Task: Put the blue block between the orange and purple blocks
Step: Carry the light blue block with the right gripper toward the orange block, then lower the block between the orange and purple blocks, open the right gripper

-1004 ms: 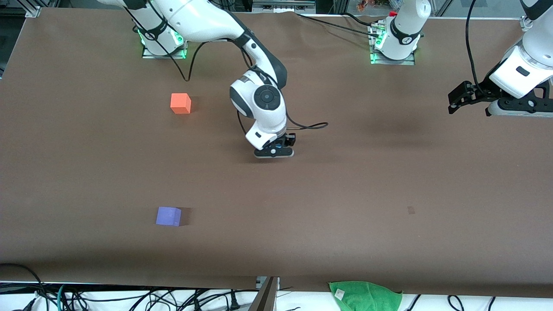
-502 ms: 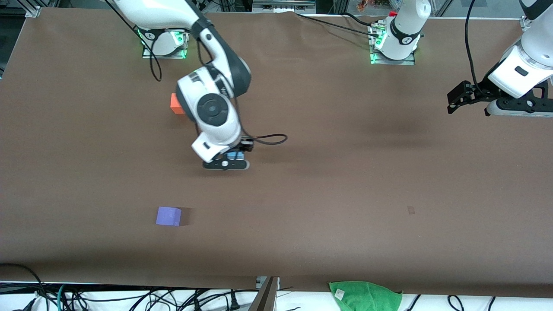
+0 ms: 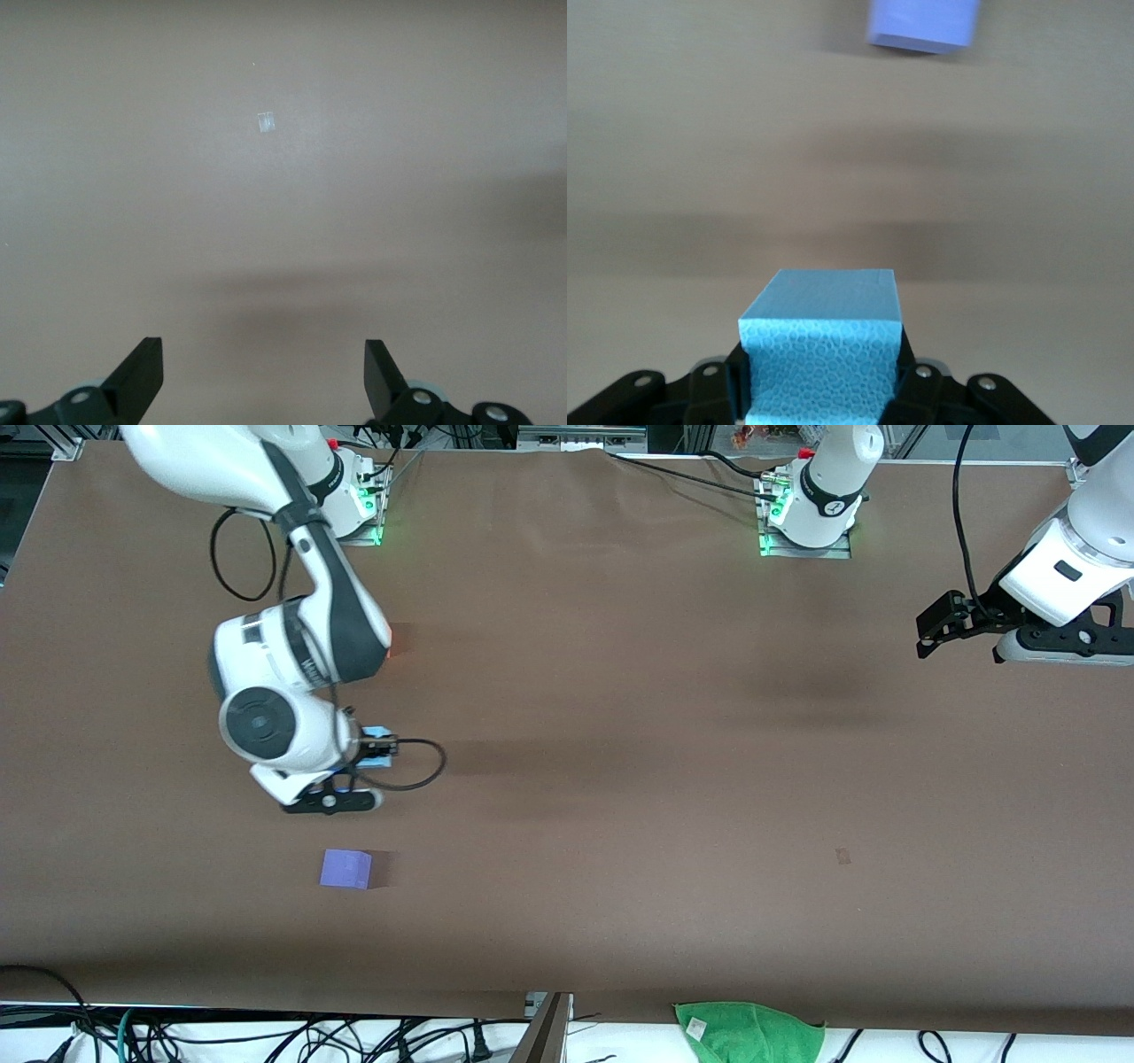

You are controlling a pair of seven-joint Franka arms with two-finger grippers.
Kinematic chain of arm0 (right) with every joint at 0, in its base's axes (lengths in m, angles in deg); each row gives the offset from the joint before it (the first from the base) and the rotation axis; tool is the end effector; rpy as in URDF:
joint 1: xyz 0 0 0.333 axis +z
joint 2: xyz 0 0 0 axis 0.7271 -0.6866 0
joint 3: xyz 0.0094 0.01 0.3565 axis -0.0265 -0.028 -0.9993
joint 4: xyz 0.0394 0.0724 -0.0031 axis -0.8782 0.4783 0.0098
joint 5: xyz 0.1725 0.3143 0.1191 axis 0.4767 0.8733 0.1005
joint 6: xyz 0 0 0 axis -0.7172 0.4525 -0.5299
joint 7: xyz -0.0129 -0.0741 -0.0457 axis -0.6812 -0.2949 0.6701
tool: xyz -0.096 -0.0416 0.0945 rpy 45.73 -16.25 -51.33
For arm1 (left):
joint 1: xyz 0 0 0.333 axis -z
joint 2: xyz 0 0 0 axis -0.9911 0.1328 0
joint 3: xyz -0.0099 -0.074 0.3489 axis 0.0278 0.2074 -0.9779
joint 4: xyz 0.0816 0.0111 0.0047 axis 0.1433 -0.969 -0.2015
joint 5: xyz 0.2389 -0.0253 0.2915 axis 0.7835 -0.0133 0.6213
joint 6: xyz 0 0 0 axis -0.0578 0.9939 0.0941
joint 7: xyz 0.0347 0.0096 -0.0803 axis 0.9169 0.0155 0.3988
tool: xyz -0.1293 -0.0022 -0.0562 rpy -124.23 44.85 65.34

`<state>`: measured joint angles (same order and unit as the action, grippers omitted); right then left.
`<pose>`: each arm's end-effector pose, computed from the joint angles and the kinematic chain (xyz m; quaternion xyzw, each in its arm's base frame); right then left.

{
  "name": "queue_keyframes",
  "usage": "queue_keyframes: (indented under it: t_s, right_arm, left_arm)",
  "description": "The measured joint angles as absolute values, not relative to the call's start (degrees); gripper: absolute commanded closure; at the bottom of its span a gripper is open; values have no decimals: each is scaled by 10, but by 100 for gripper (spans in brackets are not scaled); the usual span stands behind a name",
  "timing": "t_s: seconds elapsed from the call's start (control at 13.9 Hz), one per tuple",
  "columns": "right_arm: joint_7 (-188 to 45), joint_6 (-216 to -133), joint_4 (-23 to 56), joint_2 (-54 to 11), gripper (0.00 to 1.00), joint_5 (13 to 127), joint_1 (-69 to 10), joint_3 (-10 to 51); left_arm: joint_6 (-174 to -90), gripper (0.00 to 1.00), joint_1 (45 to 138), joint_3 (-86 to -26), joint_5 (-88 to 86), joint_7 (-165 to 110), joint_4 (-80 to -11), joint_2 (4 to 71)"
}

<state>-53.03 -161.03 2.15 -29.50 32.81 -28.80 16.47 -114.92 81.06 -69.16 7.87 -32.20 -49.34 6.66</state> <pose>0.6491 0.1916 0.3480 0.9923 0.0236 -0.1152 0.0382 0.5166 -0.0368 0.5893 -0.9997 0.0187 -0.0178 0.0023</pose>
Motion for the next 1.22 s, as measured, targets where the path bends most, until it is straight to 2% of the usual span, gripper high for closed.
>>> queue_keyframes:
  t_s: [0.22, 0.86, 1.22]
  right_arm:
    - [-539, -1663, 74, -283, 66, 334, -313, 174]
    - [-534, -1954, 360, -196, 66, 337, -312, 180]
    - [-531, -2031, 427, -183, 66, 337, -312, 179]
  left_arm:
    - [-1149, 0, 811, -691, 79, -322, -493, 67]
    - [-1141, 0, 811, -691, 79, -322, -493, 67]
    - [-1141, 0, 811, -691, 79, -322, -493, 67]
